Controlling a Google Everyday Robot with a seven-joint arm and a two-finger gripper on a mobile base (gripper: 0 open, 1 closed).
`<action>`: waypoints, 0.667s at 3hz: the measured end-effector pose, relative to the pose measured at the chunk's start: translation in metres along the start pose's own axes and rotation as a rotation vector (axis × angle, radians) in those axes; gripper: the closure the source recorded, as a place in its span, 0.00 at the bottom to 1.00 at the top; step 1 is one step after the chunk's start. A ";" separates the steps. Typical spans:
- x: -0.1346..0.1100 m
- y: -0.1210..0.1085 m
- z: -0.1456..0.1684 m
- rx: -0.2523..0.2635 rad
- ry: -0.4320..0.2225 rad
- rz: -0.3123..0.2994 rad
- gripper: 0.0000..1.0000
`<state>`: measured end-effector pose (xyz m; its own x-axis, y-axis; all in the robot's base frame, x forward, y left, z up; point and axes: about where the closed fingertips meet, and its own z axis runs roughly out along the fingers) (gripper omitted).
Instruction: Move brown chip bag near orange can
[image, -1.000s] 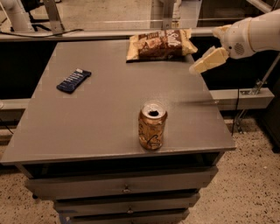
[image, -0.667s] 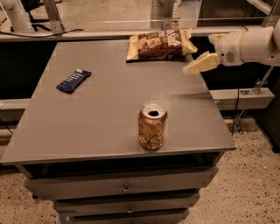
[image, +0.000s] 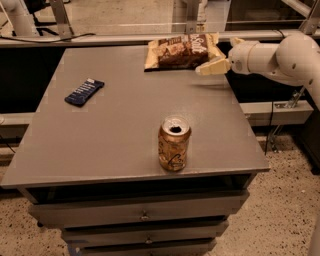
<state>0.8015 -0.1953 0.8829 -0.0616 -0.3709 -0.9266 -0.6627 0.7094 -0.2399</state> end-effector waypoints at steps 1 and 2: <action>0.003 -0.029 0.029 0.058 -0.015 -0.015 0.00; 0.006 -0.043 0.051 0.081 -0.012 -0.015 0.18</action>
Offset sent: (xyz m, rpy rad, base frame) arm 0.0990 -0.0083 -0.0123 -0.0138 -0.0567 -0.1018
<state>0.8678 -0.1978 0.8728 -0.0430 -0.3750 -0.9260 -0.6011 0.7501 -0.2758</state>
